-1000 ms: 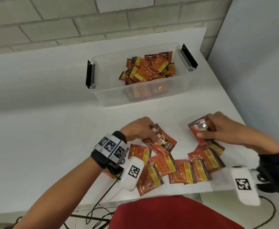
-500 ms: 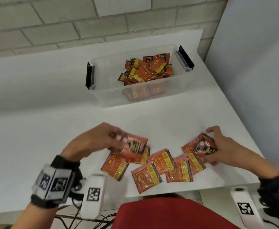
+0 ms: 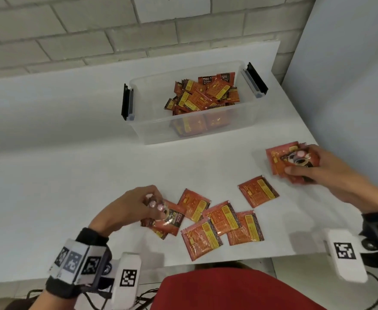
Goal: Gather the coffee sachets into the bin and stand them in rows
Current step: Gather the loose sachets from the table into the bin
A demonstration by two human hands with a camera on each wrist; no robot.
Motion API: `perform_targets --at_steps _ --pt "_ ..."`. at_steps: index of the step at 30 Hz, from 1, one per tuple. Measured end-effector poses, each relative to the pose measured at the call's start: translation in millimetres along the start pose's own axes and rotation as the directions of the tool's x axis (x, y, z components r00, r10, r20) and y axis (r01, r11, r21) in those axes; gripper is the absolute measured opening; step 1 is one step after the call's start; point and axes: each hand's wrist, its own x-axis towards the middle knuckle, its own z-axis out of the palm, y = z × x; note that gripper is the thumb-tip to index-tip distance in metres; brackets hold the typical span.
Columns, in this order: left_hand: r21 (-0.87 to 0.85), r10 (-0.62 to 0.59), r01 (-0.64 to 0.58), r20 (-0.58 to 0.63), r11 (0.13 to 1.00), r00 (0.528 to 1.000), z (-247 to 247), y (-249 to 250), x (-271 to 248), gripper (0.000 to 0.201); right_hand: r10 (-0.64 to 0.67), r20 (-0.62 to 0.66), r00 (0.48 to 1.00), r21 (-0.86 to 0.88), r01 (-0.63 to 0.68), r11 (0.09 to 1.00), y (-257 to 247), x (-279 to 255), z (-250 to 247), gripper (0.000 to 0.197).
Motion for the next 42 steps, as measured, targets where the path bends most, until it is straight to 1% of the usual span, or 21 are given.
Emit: perform_targets --at_steps 2,3,4,5,6,7,9,10,12,13,14,16,20,23,27,30,33,35,38,40,42 --pt "-0.096 0.013 -0.011 0.02 0.995 1.0 -14.9 3.1 0.3 0.027 0.008 0.024 1.0 0.109 -0.01 0.994 -12.3 -6.1 -5.4 0.051" --pt "-0.132 0.022 -0.018 0.023 0.991 1.0 -23.3 5.4 0.2 0.033 0.0 0.07 0.998 0.147 -0.01 0.989 -18.5 -11.1 -8.1 0.055" --pt "-0.182 0.026 -0.02 0.029 0.983 0.999 -30.5 8.4 0.2 0.04 -0.008 0.141 0.99 0.147 -0.013 0.989 -24.5 -16.9 -10.2 0.066" --pt "-0.254 0.034 -0.023 0.042 0.967 0.999 -36.3 12.3 0.5 0.05 -0.009 0.227 0.974 0.097 -0.014 0.995 -29.5 -22.6 -11.2 0.077" --pt "-0.307 0.048 -0.026 0.063 0.951 0.997 -39.9 16.9 1.3 0.057 0.004 0.321 0.947 0.027 -0.013 1.0 -32.9 -28.3 -9.9 0.08" --pt "-0.332 0.07 -0.035 0.094 0.943 0.993 -40.1 23.2 1.8 0.058 0.023 0.405 0.914 -0.042 -0.007 0.999 -34.7 -33.6 -5.5 0.073" --pt "-0.279 0.125 -0.075 0.165 0.957 0.978 -30.0 37.0 6.1 0.042 0.067 0.49 0.869 -0.204 0.04 0.978 -31.7 -40.6 7.5 0.061" --pt "-0.217 0.153 -0.11 0.189 0.97 0.97 -21.9 43.4 9.2 0.032 0.071 0.487 0.871 -0.326 0.106 0.939 -27.0 -40.4 15.1 0.059" --pt "-0.065 0.184 -0.174 0.198 0.983 0.963 -3.9 50.5 19.1 0.022 0.043 0.463 0.885 -0.584 0.269 0.766 -17.7 -35.7 30.1 0.055" --pt "0.022 0.192 -0.2 0.189 0.98 0.963 3.4 51.3 25.4 0.022 0.031 0.456 0.89 -0.652 0.31 0.692 -13.7 -33.1 36.7 0.055" --pt "0.099 0.203 -0.223 0.177 0.97 0.963 9.6 52.1 30.6 0.022 0.034 0.443 0.896 -0.687 0.314 0.656 -10.7 -30.7 42.5 0.057" --pt "0.167 0.233 -0.255 0.142 0.952 0.962 18.6 52.9 36.3 0.022 0.043 0.411 0.911 -0.704 0.287 0.65 -8.0 -27.2 51.1 0.059" --pt "0.2 0.235 -0.252 0.106 0.947 0.966 29.6 51.2 43.6 0.025 0.04 0.433 0.901 -0.612 0.261 0.746 -10.8 -21.2 54.2 0.05" --pt "0.226 0.19 -0.209 0.105 0.951 0.976 28.0 49.1 50.9 0.026 0.046 0.452 0.891 -0.603 0.268 0.751 -15.4 -17.4 55.2 0.041" --pt "0.091 0.172 -0.187 0.152 0.978 0.973 14.9 54.6 53.0 0.021 0.019 0.454 0.891 -0.549 0.262 0.793 -31.1 -13.6 51.1 0.034" --pt "-0.045 0.199 -0.195 0.121 0.98 0.972 -7.7 72.8 53.4 0.016 -0.081 0.434 0.897 -0.361 0.256 0.897 -65.5 -14.8 42.3 0.02" --pt "-0.14 0.26 -0.253 0.029 0.957 0.965 -38.0 106.9 52.7 0.014 -0.185 0.401 0.897 -0.13 0.256 0.958 -105.9 -4.8 30.9 0.025" --pt "-0.176 0.279 -0.285 -0.056 0.942 0.959 -58.5 132.9 54.3 0.021 -0.246 0.364 0.898 -0.022 0.272 0.962 -130.4 8.9 26.5 0.024" --pt "-0.266 0.298 -0.338 -0.18 0.903 0.937 -84.8 167.0 68.9 0.028 -0.306 0.293 0.906 0.054 0.304 0.951 -158.7 42.2 27.5 0.037" --pt "-0.335 0.271 -0.332 -0.216 0.882 0.938 -96.7 185.7 86.8 0.029 -0.323 0.258 0.911 0.079 0.313 0.946 -174.7 67.2 33.1 0.044" --pt "-0.405 0.22 -0.295 -0.221 0.865 0.95 -103.9 200.3 108.6 0.029 -0.296 0.234 0.926 0.097 0.281 0.955 -186.8 89.5 41.0 0.046"
